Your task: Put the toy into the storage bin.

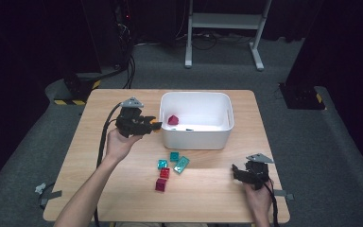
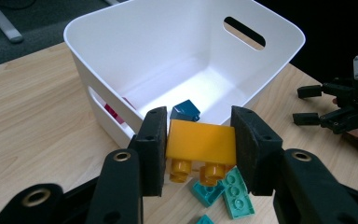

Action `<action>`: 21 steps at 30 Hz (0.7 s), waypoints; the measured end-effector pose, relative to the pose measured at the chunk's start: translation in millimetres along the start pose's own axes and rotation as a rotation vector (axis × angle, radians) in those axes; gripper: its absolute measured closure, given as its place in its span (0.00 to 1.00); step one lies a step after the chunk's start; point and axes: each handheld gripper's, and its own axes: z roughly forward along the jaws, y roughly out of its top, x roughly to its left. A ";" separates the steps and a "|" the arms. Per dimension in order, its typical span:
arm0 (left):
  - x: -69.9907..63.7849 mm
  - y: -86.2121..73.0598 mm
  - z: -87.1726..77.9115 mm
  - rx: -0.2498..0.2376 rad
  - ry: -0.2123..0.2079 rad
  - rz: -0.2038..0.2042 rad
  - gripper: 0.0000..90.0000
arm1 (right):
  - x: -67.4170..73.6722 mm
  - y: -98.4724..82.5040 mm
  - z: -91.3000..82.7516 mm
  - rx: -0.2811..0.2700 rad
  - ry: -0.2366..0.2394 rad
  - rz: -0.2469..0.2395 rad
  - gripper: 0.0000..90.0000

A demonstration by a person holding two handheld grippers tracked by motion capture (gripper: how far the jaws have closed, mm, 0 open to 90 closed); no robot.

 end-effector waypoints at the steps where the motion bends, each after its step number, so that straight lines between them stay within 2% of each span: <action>1: 0.0 1.6 0.5 -0.002 -0.002 -0.001 0.64 | 0.1 0.0 0.0 0.000 0.000 0.002 0.22; 21: -4.2 30.6 15.5 -0.013 -0.028 0.004 0.64 | 0.0 0.0 0.0 0.000 0.000 -0.001 0.22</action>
